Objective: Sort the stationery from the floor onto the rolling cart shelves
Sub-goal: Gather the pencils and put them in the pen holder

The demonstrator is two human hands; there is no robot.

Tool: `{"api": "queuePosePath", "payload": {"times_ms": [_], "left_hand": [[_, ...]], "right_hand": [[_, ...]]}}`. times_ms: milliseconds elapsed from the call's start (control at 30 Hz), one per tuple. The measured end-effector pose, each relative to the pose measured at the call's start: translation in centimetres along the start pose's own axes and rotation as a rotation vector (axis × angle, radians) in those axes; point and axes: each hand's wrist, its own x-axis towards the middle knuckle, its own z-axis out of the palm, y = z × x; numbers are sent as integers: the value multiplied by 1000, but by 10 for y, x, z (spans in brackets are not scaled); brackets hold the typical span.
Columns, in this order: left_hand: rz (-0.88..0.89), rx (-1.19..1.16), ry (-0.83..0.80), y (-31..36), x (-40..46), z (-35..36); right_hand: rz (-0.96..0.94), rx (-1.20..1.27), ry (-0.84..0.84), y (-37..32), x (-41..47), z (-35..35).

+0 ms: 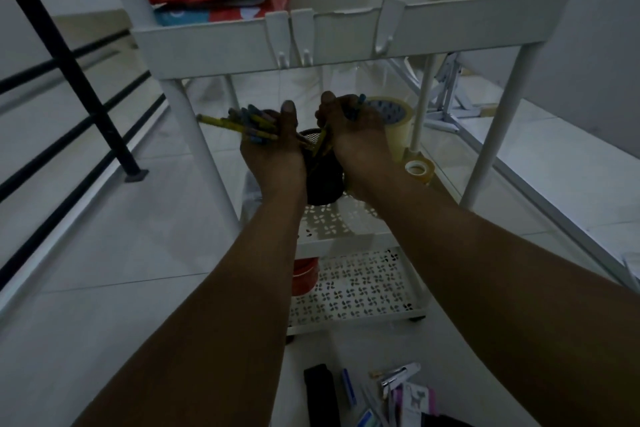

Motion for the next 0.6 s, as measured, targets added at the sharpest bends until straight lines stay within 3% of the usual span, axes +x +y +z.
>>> {"api": "queuePosePath", "payload": {"times_ms": [133,333,500,600], "left_hand": [[-40,149,-114,-1,2,-4],[40,520,-235,6,15,5],[-140,753,-347,6,33,15],[-154,793,-400,5,36,21]], "right_hand": [[26,18,7,-1,-1,1],[52,-5,-33,-14,-2,7],[111,170,10,-17,-3,11],[73,222,-9,-13,-1,10]]}}
